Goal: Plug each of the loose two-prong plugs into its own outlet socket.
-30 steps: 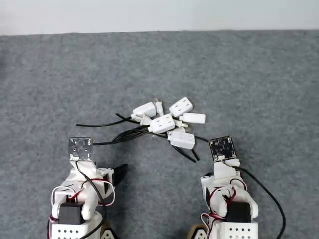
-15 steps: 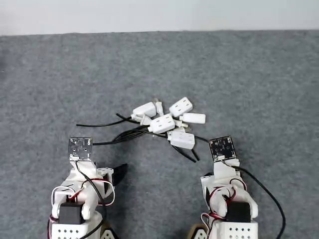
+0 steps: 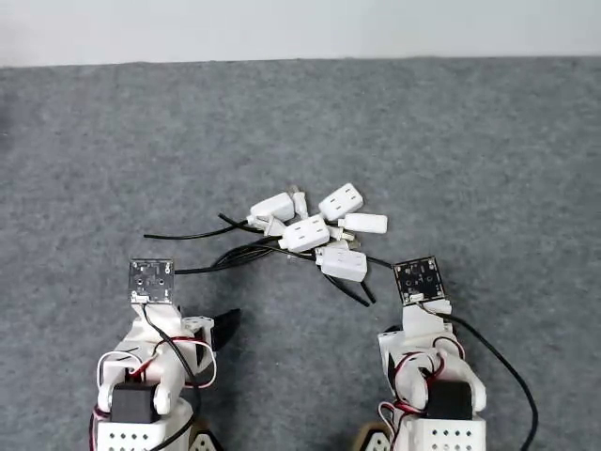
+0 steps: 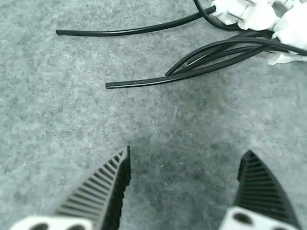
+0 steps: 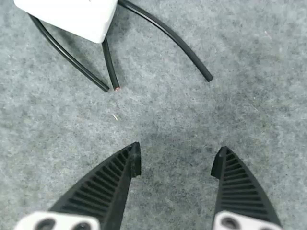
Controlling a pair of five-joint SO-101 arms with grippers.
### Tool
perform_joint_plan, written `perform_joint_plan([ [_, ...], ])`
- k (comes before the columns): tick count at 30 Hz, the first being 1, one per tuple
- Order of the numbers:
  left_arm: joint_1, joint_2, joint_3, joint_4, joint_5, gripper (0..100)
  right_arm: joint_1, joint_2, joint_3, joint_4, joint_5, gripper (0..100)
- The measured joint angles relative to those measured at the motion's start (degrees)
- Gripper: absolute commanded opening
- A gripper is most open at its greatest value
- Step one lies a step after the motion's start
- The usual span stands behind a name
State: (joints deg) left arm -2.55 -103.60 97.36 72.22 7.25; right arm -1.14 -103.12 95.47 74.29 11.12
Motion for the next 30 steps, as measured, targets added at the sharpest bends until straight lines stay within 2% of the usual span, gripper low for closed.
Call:
perform_joint_plan([
  [5,0.18,0.00,0.00,0.00,0.00,34,0.00,0.00,0.00,0.00,0.00,23.8],
  [18,11.69,0.00,0.00,0.00,0.00,34,0.00,0.00,0.00,0.00,0.00,23.8],
  [30,12.31,0.00,0.00,-1.05,0.00,34,0.00,0.00,0.00,0.00,0.00,23.8],
])
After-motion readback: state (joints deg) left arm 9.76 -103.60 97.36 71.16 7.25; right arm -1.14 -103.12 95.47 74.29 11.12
